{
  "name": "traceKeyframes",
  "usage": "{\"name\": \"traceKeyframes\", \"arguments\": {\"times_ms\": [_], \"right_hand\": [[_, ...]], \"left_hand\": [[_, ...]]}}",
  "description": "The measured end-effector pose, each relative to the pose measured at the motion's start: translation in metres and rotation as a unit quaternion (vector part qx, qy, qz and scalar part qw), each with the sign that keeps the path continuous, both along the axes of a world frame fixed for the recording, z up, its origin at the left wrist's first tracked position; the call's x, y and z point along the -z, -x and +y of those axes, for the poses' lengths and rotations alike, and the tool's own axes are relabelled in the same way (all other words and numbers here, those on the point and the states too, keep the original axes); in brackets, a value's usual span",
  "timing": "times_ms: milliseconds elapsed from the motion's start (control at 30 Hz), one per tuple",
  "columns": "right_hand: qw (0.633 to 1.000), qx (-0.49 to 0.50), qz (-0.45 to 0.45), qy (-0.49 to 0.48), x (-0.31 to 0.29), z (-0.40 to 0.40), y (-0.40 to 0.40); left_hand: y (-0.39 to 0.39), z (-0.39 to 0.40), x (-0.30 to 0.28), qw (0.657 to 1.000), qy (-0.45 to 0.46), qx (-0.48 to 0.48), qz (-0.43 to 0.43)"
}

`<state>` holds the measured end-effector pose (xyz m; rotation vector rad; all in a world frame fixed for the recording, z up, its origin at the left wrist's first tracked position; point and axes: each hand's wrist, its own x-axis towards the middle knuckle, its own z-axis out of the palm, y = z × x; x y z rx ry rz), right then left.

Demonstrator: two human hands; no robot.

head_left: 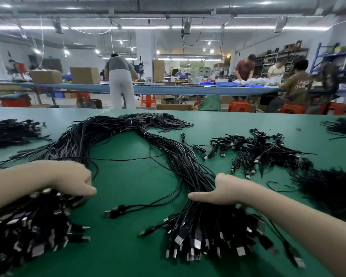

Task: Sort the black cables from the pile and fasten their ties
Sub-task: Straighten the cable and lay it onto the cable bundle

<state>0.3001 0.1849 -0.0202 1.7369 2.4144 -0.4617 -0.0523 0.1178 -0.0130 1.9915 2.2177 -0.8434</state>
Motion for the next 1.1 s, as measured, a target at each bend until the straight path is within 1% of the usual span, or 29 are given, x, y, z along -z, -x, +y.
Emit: {"name": "traceKeyframes", "arguments": {"times_ms": [67, 100, 133, 200, 233, 267, 300, 333, 367, 400, 433, 467, 500, 533, 567, 633, 667, 700, 733, 767, 800, 833, 867, 900, 933, 967, 1000, 1033, 1100], "right_hand": [[1.000, -0.012, -0.018, 0.002, 0.002, -0.002, -0.005], [1.000, -0.010, -0.016, 0.006, 0.005, -0.003, -0.009], [1.000, -0.009, -0.009, 0.011, 0.008, -0.002, -0.011], [1.000, -0.010, 0.007, 0.017, 0.012, -0.001, -0.011], [1.000, -0.010, 0.015, 0.019, 0.013, -0.001, -0.008], [0.999, -0.014, 0.020, 0.024, 0.014, -0.001, -0.003], [0.999, -0.022, 0.025, 0.029, 0.013, -0.001, 0.002], [0.999, -0.030, 0.030, 0.031, 0.013, -0.002, 0.007], [0.998, -0.034, 0.035, 0.035, 0.011, -0.002, 0.011], [0.998, -0.035, 0.041, 0.042, 0.010, -0.003, 0.012], [0.997, -0.036, 0.041, 0.046, 0.009, -0.004, 0.011], [0.998, -0.039, 0.028, 0.037, 0.008, -0.005, 0.007], [0.999, -0.044, 0.001, 0.018, 0.008, -0.005, 0.003], [0.998, -0.048, -0.026, 0.002, 0.009, -0.004, -0.002], [0.998, -0.047, -0.043, 0.001, 0.010, -0.003, -0.005], [0.999, -0.024, -0.042, 0.025, 0.012, 0.001, -0.009], [0.999, -0.008, -0.042, 0.019, 0.012, 0.004, -0.010], [0.999, 0.008, -0.050, 0.004, 0.011, 0.007, -0.010], [0.998, 0.022, -0.059, -0.003, 0.009, 0.010, -0.010], [0.997, 0.031, -0.067, 0.000, 0.007, 0.012, -0.011], [0.997, 0.036, -0.066, 0.012, 0.006, 0.013, -0.011], [0.997, 0.040, -0.054, 0.025, 0.005, 0.014, -0.011], [0.998, 0.046, -0.033, 0.038, 0.004, 0.015, -0.010], [0.997, 0.054, -0.010, 0.054, 0.003, 0.015, -0.009], [0.996, 0.058, 0.012, 0.073, 0.003, 0.015, -0.006], [0.993, 0.055, 0.036, 0.095, 0.003, 0.014, -0.003], [0.990, 0.049, 0.066, 0.113, 0.004, 0.012, 0.001], [0.986, 0.043, 0.100, 0.125, 0.005, 0.009, 0.007], [0.984, 0.017, 0.130, 0.121, 0.006, 0.003, 0.025]], "left_hand": [[0.005, -0.009, -0.002, 0.997, 0.039, -0.028, 0.066], [0.009, -0.013, -0.005, 0.993, 0.074, -0.050, 0.075], [0.013, -0.014, -0.011, 0.989, 0.121, -0.081, 0.038], [0.019, -0.008, -0.027, 0.954, 0.195, -0.162, -0.158], [0.020, -0.002, -0.035, 0.939, 0.179, -0.173, -0.238], [0.019, 0.006, -0.040, 0.939, 0.118, -0.159, -0.281], [0.019, 0.018, -0.039, 0.949, 0.021, -0.123, -0.290], [0.020, 0.032, -0.035, 0.958, -0.084, -0.080, -0.262], [0.019, 0.044, -0.028, 0.967, -0.163, -0.045, -0.189], [0.017, 0.052, -0.019, 0.978, -0.196, -0.026, -0.061], [0.014, 0.055, -0.008, 0.979, -0.185, -0.027, 0.075], [0.012, 0.058, 0.003, 0.972, -0.153, -0.029, 0.176], [0.012, 0.058, 0.014, 0.967, -0.120, -0.020, 0.223], [0.011, 0.056, 0.020, 0.969, -0.110, -0.013, 0.219], [0.010, 0.053, 0.021, 0.977, -0.111, -0.027, 0.182], [0.001, 0.051, 0.016, 0.985, -0.139, -0.081, 0.070], [-0.005, 0.051, 0.010, 0.978, -0.181, -0.102, -0.010], [-0.015, 0.050, 0.004, 0.962, -0.226, -0.120, -0.100], [-0.025, 0.049, 0.000, 0.935, -0.245, -0.139, -0.213], [-0.038, 0.043, -0.003, 0.882, -0.234, -0.176, -0.370], [-0.053, 0.036, -0.006, 0.797, -0.188, -0.235, -0.523], [-0.068, 0.030, -0.008, 0.739, -0.120, -0.270, -0.606], [-0.078, 0.027, -0.005, 0.724, -0.082, -0.262, -0.633], [-0.086, 0.026, 0.004, 0.759, -0.088, -0.212, -0.609], [-0.091, 0.023, 0.014, 0.839, -0.122, -0.124, -0.515], [-0.092, 0.022, 0.026, 0.904, -0.159, -0.049, -0.394], [-0.091, 0.020, 0.038, 0.939, -0.176, -0.010, -0.294], [-0.090, 0.014, 0.046, 0.955, -0.172, 0.004, -0.242], [-0.087, 0.004, 0.060, 0.955, -0.174, 0.027, -0.239]]}}
